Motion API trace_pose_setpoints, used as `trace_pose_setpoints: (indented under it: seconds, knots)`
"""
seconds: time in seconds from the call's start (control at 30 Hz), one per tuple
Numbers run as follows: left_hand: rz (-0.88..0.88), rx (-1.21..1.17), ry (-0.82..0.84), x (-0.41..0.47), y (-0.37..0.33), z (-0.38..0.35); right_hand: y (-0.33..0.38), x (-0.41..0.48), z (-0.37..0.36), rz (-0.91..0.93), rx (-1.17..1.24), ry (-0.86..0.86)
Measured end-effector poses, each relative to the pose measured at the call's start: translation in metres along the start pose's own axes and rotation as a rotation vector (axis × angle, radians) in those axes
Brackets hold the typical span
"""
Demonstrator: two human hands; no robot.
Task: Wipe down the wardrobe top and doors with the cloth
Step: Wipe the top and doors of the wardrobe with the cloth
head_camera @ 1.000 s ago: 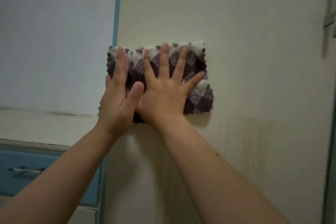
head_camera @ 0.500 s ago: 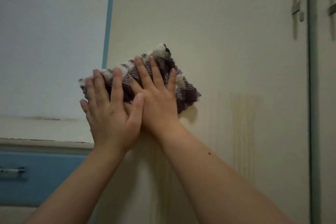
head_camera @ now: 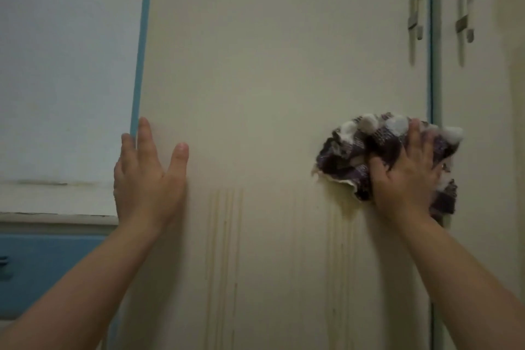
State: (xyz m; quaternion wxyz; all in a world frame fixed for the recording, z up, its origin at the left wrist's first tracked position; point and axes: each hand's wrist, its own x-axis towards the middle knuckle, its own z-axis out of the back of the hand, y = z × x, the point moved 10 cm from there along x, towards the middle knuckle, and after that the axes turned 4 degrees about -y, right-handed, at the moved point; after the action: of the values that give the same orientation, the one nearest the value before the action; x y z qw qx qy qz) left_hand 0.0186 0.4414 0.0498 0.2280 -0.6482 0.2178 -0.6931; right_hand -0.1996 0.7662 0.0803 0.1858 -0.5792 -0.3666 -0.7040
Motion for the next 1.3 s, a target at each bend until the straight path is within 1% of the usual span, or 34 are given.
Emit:
trace_pose_setpoints:
  seconds: [0.13,0.2,0.27,0.3,0.4,0.5,0.57,0.7,0.8,0.9,0.97,1.03,1.13,1.23,1.3]
  knots:
    - [-0.023,-0.14,-0.03,0.006,0.0,0.01,-0.023,-0.022,0.002,0.013,0.061,-0.023]
    - [-0.031,-0.195,-0.031,0.006,0.0,0.014,-0.023,-0.033,0.0,-0.029,0.078,-0.034]
    - [-0.047,-0.234,-0.013,0.005,-0.001,0.016,-0.011,-0.042,-0.003,-0.026,0.082,-0.047]
    - [-0.057,-0.238,0.005,0.005,-0.001,0.017,0.002,-0.049,-0.005,0.019,0.083,-0.061]
    - [-0.085,-0.267,0.039,0.006,0.001,0.022,0.073,-0.08,-0.017,0.253,0.096,-0.101]
    - [-0.104,-0.313,0.083,0.007,0.002,0.024,0.152,-0.111,-0.036,0.39,0.121,-0.05]
    - [-0.127,-0.264,0.12,0.008,0.004,0.024,0.197,-0.126,-0.046,0.457,0.136,-0.003]
    - [-0.233,-0.051,0.176,-0.001,0.009,0.025,0.264,-0.149,-0.068,0.568,0.142,0.097]
    - [-0.202,0.093,0.15,-0.005,0.024,0.027,0.295,-0.166,-0.081,0.627,0.093,0.16]
    - [-0.194,0.341,0.105,-0.01,0.033,0.027,0.306,-0.177,-0.087,0.676,0.034,0.176]
    - [-0.174,0.405,0.112,-0.018,0.036,0.023,0.304,-0.183,-0.085,0.678,0.058,0.175]
    - [-0.19,0.409,0.101,-0.025,0.032,0.023,0.297,-0.191,-0.082,0.671,0.096,0.174]
    - [-0.263,0.387,0.047,-0.032,0.021,0.028,0.28,-0.206,-0.079,0.664,0.139,0.156]
    - [-0.172,0.234,0.05,-0.038,0.025,0.026,0.265,-0.206,-0.074,0.679,0.144,0.108]
    - [-0.13,0.183,0.046,-0.044,0.031,0.023,0.247,-0.198,-0.069,0.652,0.178,0.086]
